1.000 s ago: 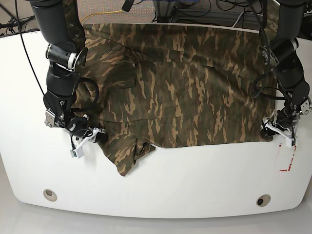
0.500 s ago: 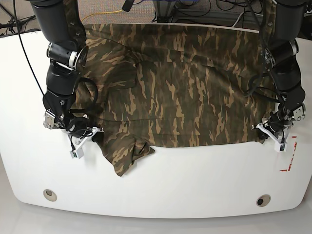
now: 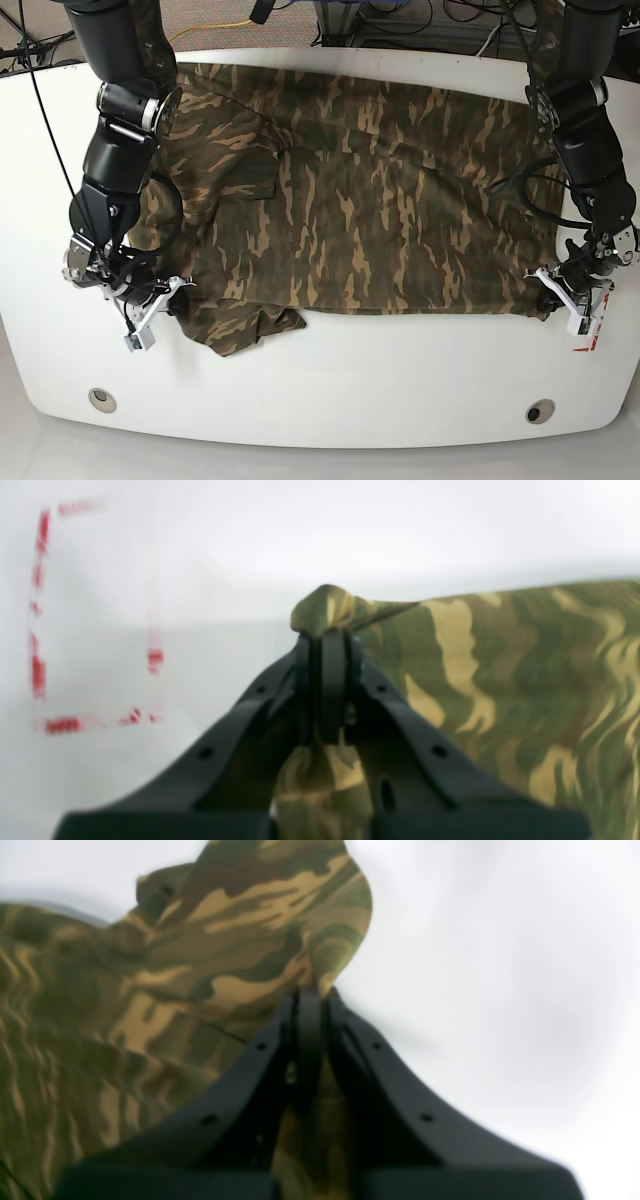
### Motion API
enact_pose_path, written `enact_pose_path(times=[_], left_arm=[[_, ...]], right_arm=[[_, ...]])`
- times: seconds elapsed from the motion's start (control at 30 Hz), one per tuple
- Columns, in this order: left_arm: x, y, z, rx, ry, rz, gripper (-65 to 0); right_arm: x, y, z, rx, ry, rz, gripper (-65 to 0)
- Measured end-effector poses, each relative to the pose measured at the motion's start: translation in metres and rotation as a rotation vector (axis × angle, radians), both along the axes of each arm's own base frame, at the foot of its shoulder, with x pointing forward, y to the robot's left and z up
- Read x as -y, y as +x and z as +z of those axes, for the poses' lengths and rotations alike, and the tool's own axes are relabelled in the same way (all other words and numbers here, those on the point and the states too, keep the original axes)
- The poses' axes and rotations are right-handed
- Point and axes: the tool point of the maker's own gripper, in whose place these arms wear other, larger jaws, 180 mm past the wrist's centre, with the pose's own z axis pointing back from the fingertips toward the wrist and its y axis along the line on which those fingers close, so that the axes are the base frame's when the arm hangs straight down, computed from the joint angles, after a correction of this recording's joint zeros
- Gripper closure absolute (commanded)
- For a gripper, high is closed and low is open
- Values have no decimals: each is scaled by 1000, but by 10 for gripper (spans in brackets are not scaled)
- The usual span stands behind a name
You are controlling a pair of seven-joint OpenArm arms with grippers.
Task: Fold the T-shirt properly
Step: 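Lift the hem with both grippers and fold it over toward the collar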
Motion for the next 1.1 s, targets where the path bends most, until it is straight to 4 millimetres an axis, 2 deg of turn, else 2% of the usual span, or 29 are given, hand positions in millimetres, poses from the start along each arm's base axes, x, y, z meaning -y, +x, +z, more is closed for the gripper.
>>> enact_pose_path(times=[0.1,0.27,0.47,0.73,0.8,0.87,1.03,1.1], left_arm=[[16,-3,10,18,46,-38,0],[20,-19,24,19,136,-57,0],[25,-48,31,20,238,-71,0],[24,-89,25,3,314,-78,0],[21,-105,16,-24,327,-77,0],[19,-117,7,-63,336,-74,0],[-14,-145,-5,-155,334,24,0],[-18,-155,-13,-193,340,32,0]], right_arm=[[8,-10,13,-3,-90,7,0],[18,-32,23,-15,-190,11,0],[15,-65,33,2,-248,40,0],[8,-124,29,2,-253,70,0],[10,-140,24,-17,-254,57,0],[5,-155,19,-29,-233,72,0],[-12,-187,4,-66,-155,116,0],[-14,-195,-3,-89,-150,119,-41]])
